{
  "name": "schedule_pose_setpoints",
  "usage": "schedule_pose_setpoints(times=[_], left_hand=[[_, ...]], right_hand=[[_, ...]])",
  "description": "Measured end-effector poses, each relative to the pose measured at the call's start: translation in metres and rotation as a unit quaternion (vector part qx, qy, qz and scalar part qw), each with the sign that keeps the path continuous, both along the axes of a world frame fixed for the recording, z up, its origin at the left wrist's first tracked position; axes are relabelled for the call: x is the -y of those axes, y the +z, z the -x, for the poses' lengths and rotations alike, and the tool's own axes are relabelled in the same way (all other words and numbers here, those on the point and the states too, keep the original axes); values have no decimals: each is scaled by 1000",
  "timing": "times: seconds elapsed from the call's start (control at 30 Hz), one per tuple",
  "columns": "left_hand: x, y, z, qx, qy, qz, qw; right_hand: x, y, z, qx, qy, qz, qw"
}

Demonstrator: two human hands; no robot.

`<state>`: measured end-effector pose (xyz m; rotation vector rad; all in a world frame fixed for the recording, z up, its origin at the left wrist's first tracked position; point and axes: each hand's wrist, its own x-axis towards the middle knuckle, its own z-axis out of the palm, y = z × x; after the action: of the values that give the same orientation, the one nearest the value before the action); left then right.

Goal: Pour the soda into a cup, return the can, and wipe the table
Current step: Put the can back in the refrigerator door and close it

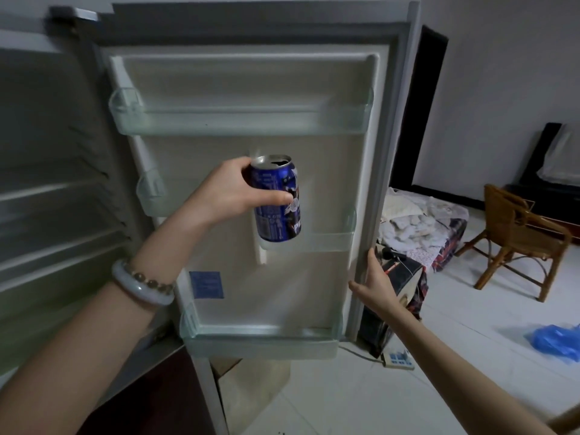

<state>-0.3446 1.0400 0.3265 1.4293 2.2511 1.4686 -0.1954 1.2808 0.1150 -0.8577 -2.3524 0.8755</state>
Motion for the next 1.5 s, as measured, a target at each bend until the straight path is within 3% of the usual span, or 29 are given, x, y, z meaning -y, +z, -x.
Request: schedule_pose_setpoints(times=[0.23,0.97,1.4,1.5], left_hand=[[-36,-3,26,-13,69,19,997],[-69,-44,38,-114,156,151,970],[-71,-56,35,-54,144,101,983],[-65,-62,24,-85,118,69,987]], right_hand=[[1,0,-3,6,1,-9,1000],[2,-2,-6,10,-3,-22,1000],[1,-3,-6,17,-2,-22,1000],[1,-3,-6,20,-5,-22,1000]])
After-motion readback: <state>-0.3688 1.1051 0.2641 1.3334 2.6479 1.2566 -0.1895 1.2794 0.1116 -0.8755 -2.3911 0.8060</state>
